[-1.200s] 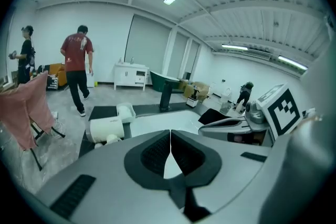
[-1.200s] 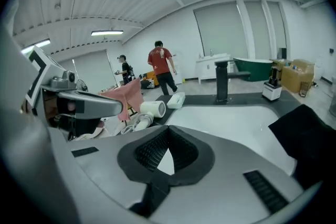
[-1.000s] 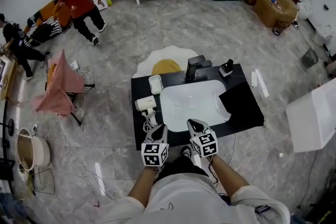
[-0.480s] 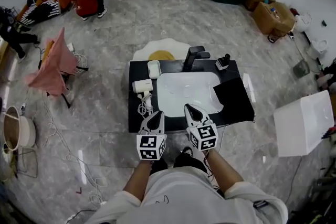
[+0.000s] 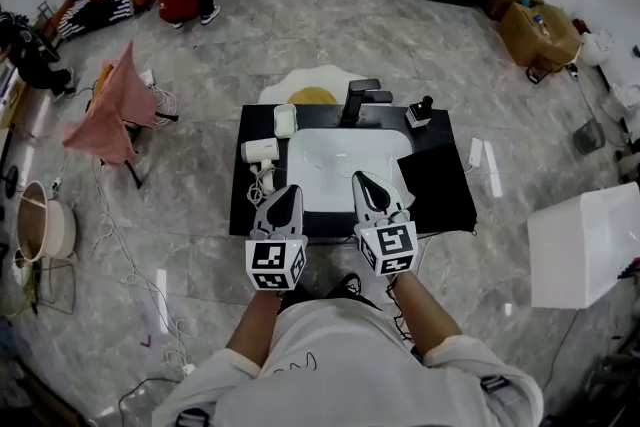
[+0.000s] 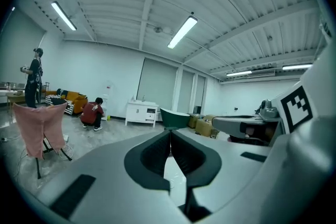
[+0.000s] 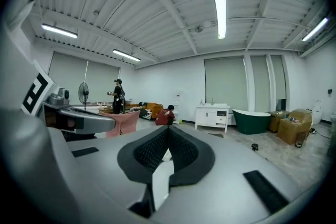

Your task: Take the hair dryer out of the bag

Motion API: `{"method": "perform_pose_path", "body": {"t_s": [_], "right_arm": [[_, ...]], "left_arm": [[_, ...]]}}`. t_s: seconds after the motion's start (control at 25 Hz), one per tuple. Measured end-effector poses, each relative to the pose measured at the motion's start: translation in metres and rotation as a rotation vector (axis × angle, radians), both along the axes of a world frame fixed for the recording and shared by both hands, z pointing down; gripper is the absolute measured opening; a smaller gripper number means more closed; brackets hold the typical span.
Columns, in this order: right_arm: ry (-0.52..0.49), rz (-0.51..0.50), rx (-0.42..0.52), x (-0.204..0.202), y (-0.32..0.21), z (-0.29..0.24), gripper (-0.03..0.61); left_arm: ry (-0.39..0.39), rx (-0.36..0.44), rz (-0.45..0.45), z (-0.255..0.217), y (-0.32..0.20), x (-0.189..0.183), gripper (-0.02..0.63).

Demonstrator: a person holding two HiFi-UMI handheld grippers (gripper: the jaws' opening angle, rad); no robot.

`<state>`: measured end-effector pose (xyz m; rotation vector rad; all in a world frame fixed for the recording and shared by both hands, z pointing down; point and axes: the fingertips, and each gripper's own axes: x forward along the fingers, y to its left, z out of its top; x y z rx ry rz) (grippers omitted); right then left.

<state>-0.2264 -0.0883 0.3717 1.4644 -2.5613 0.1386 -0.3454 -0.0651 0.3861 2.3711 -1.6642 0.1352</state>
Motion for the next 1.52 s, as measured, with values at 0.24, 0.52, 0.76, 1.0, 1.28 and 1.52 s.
{"method": "perform_pose_path", "body": {"t_s": [0.24, 0.52, 0.76, 1.0, 1.28, 1.52], "right_arm": [[-0.007, 0.042, 0.037, 0.034, -0.011, -0.01, -0.002], [-0.026, 0.026, 0.07, 0.025, -0.017, -0.02, -0.002], [-0.023, 0.005, 0.067, 0.014, -0.017, -0.017, -0.002], [-0.027, 0.006, 0.057, 0.009, -0.016, -0.016, -0.002], [-0.02, 0.007, 0.051, 0.008, -0.01, -0.013, -0.002], [-0.015, 0.002, 0.043, 0.01, -0.004, -0.01, -0.002]], "left_arm": [[-0.015, 0.036, -0.008, -0.01, -0.012, 0.02, 0.021], [-0.046, 0.059, -0.01, -0.02, -0.017, 0.017, 0.021], [-0.048, 0.057, -0.025, -0.017, -0.021, 0.01, 0.021], [-0.044, 0.035, -0.018, -0.01, -0.016, 0.008, 0.021], [-0.045, 0.031, -0.032, -0.007, -0.011, 0.0, 0.021], [-0.048, 0.024, -0.024, -0.006, -0.006, 0.006, 0.021]]}}
